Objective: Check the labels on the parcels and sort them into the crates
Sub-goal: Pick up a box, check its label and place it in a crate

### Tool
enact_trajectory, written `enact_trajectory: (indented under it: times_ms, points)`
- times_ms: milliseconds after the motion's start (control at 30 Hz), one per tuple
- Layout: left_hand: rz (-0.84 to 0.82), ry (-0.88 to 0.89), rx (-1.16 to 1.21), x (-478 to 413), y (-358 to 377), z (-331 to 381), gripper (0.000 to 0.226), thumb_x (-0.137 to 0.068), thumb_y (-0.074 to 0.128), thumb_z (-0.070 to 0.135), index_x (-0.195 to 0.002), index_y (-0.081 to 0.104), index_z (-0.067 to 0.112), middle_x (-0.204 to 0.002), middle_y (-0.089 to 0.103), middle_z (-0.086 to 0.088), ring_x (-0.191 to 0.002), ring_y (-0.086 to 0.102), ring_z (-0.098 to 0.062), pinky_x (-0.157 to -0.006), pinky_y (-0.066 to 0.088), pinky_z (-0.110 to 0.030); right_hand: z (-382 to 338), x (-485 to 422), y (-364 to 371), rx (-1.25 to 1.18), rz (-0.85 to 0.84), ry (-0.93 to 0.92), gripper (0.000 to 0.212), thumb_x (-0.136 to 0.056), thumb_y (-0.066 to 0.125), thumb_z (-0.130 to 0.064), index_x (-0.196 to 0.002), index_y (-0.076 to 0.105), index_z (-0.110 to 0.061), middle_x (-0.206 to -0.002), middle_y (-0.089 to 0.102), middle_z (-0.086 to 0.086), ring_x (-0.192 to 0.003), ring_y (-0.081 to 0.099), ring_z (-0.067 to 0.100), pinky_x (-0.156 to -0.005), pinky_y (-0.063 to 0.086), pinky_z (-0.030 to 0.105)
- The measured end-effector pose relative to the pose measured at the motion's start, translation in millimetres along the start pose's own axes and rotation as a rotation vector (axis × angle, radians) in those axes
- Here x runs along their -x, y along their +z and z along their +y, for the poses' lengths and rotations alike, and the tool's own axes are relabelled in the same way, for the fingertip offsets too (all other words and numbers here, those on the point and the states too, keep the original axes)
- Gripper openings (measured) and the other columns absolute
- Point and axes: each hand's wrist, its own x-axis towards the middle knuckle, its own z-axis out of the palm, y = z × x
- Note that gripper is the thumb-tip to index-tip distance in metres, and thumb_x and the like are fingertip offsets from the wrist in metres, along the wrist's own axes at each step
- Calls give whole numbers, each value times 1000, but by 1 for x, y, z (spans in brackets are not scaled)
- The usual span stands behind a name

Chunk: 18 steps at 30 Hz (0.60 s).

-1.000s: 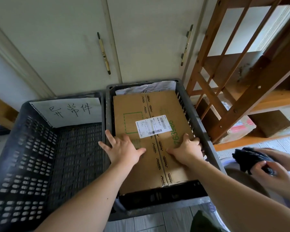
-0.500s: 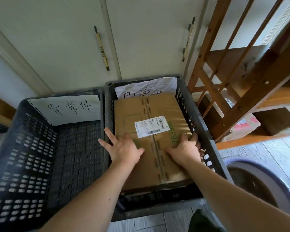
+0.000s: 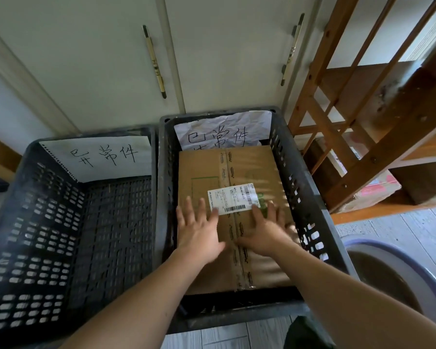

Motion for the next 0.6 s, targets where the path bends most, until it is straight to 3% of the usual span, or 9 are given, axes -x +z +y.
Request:
enact_trajectory:
  times_ms: [167, 367, 600]
  points:
    - [-282, 19, 88, -7, 28, 4, 115, -73, 49, 84, -151, -21, 37, -154, -38, -3, -137, -37, -44, -109, -14, -72, 13, -3, 9, 92, -64, -22, 113, -77, 54, -80, -153, -18, -37, -155, -40, 6, -141, -36, 35, -111, -6, 71]
    - [-258, 3, 128, -20, 27, 6, 114, -74, 48, 85, -149, -24, 39, -155, -38, -3, -138, -37, -43, -110, -12, -71, 14, -23, 5, 141, -26, -56, 109, -79, 49, -79, -153, -18, -36, -157, -35, 9, -143, -34, 33, -112, -15, 67]
    - [-271, 10, 143, -26, 20, 6, 113, -75, 48, 84, -149, -24, 39, -155, -38, -2, -138, -36, -43, -110, -9, -72, 13, -30, -3, 176, -3, -82, 109, -79, 47, -81, -154, -17, -36, -160, -30, 8, -146, -29, 32, -114, -13, 64]
